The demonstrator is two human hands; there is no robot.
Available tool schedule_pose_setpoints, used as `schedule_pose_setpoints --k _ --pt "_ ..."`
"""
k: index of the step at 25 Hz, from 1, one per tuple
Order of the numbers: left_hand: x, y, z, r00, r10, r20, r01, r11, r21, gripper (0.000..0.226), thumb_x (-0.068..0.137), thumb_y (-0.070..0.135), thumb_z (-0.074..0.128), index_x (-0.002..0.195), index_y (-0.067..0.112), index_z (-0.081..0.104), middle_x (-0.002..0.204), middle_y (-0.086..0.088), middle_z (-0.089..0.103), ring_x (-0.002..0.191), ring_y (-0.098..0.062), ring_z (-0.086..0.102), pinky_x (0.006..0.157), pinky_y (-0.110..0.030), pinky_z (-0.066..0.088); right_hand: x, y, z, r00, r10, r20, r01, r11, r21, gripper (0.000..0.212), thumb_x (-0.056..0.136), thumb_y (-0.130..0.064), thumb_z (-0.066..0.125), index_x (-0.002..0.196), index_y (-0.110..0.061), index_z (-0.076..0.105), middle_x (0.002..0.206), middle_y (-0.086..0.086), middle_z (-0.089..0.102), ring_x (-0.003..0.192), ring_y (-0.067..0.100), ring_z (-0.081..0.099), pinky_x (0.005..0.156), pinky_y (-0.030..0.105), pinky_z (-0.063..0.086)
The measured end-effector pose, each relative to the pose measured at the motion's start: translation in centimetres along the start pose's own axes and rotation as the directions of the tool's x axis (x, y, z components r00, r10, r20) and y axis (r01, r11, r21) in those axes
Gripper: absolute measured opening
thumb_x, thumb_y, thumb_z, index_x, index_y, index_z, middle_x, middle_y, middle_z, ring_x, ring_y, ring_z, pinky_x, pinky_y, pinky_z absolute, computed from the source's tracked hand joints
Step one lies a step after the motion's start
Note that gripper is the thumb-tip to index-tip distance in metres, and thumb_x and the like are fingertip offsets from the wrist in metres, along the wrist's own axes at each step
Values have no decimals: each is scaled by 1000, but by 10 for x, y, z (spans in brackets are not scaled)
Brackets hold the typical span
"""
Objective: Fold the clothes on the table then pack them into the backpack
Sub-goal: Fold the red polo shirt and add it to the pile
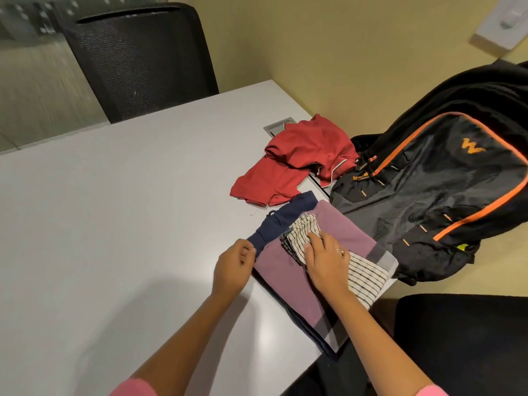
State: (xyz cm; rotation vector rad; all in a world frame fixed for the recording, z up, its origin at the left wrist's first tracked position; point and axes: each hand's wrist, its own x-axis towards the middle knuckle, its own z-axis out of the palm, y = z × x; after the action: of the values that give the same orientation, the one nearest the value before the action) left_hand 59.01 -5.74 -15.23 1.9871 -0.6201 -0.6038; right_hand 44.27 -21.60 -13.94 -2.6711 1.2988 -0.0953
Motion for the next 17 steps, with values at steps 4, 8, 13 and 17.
schedule_pose_setpoints --k 4,8,13,17 --pt "29 -42 -41 969 232 -87 -184 908 376 25 87 23 45 96 14 66 93 0 67 84 -22 60 69 -33 48 33 -22 -6 981 172 -89 -157 976 152 24 97 -26 43 105 -16 63 106 6 53 102 30 47 84 43 31" --pt "56 -87 -96 948 314 -53 -214 751 625 25 88 23 46 94 15 68 102 1 67 93 -27 64 68 -35 48 69 -55 -8 952 -26 -304 81 983 167 17 87 -12 56 102 -15 63 107 6 55 101 28 47 81 42 34" --pt "59 -130 -126 987 160 -10 -100 666 739 45 96 35 30 132 24 54 147 -5 44 134 -27 41 93 -49 42 129 -105 15 964 -236 -122 237 972 -7 40 78 -20 69 116 -12 60 121 15 53 112 41 49 83 51 41" --pt "57 -144 -123 996 78 31 -73 634 770 51 100 42 21 149 33 29 159 1 21 145 -23 22 108 -51 27 170 -128 36 943 -56 329 89 992 -86 75 85 -56 59 148 -34 24 153 16 14 134 48 22 104 57 27"
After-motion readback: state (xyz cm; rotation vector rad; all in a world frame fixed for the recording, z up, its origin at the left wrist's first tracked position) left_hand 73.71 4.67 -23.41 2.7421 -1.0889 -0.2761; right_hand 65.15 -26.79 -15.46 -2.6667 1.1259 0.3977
